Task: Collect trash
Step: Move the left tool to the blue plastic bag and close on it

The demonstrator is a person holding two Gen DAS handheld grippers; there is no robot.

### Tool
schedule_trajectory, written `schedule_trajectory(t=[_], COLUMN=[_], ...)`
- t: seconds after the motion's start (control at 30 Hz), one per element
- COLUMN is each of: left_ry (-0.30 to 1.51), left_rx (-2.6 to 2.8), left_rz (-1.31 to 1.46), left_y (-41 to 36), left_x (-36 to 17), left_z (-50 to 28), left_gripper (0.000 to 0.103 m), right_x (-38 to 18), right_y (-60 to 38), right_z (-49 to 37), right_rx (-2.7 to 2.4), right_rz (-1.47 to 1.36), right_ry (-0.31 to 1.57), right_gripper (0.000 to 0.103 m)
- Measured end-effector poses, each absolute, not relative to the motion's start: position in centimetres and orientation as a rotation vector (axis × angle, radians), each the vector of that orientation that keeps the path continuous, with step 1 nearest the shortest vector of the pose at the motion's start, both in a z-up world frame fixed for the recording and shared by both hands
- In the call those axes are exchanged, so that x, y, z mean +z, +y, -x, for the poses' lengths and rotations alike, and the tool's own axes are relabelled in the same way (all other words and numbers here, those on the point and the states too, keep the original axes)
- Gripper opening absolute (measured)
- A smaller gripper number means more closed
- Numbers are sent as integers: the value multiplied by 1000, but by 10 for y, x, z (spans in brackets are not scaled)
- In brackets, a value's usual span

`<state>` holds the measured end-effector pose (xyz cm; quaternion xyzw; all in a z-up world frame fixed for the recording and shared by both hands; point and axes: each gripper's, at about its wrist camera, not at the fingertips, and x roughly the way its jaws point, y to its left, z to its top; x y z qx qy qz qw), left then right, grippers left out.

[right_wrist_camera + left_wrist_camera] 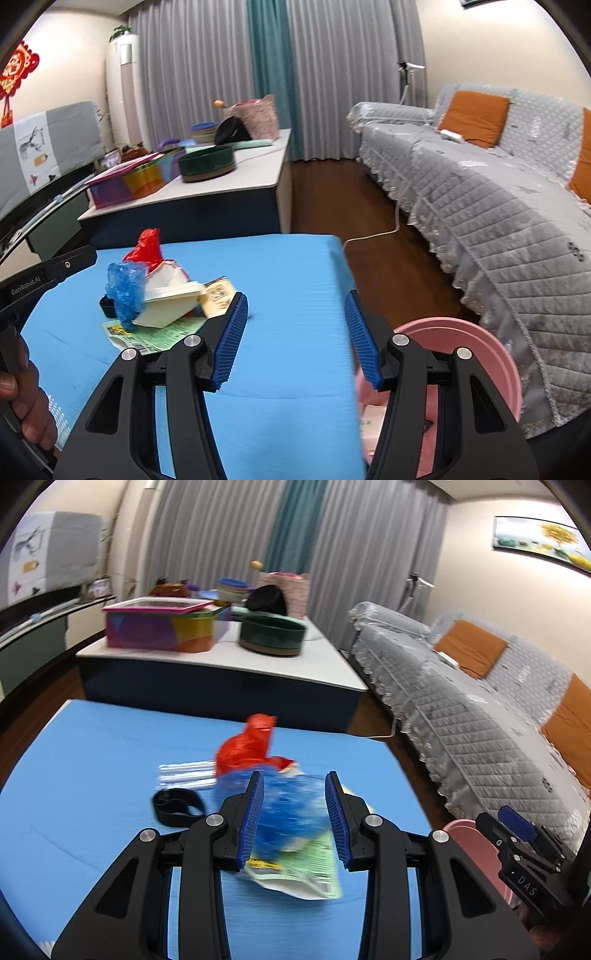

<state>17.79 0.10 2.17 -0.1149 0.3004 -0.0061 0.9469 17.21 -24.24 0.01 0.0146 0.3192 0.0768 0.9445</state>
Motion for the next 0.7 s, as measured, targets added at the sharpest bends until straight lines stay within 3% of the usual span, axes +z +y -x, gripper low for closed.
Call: schedule_trajectory(t=[0.1,0.2,0.37,0.47,0.7], left_ry=[633,659,695,720,761], left_rx=[7,12,10,5,-16], left_rz=[255,292,334,359,374], left_y=[15,27,35,37,35], left_x=[13,4,-9,-17,-30], left_z=[-182,-188,-200,-208,-221], left_gripper=[36,44,57,59,59], right_x=[-7,-15,-32,-44,-64], right_y=[-228,-214,-200,-195,-183], right_z=[-183,-195,-213,-225,-248], right_rx=[185,212,244,262,288], right_rz=[-17,-1,9,15,30], right_ry=[665,682,723,757,812], right_gripper=[55,57,72,81,89])
